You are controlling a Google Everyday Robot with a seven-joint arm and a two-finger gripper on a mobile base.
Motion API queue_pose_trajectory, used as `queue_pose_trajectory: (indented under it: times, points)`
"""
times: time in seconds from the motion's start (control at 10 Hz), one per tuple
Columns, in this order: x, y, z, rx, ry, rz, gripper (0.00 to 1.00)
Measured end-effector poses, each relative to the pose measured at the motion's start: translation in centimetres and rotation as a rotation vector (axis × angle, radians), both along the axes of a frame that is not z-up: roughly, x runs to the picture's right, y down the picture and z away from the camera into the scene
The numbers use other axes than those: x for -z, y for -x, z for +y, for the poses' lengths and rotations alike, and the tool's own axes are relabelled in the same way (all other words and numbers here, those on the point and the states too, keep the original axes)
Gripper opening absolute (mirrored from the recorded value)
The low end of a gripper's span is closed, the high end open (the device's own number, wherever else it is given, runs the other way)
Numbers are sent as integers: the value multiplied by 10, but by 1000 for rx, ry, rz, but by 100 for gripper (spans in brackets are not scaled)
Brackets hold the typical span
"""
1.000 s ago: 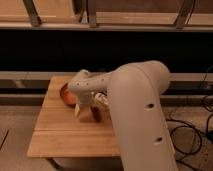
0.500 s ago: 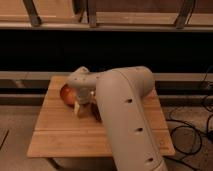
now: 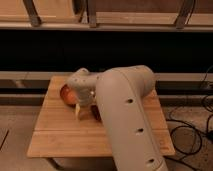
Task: Place the pepper in the ceramic cup
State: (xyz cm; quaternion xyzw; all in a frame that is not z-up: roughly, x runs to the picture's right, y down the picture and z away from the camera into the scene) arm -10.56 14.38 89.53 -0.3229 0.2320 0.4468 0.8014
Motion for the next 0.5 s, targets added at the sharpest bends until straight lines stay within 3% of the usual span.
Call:
queue_pose_trajectory:
  times: [0.2,0.5]
  points:
    - [3,-6,12,-32,27,29,80]
    - [-12,-14,30,-85,60,25,77]
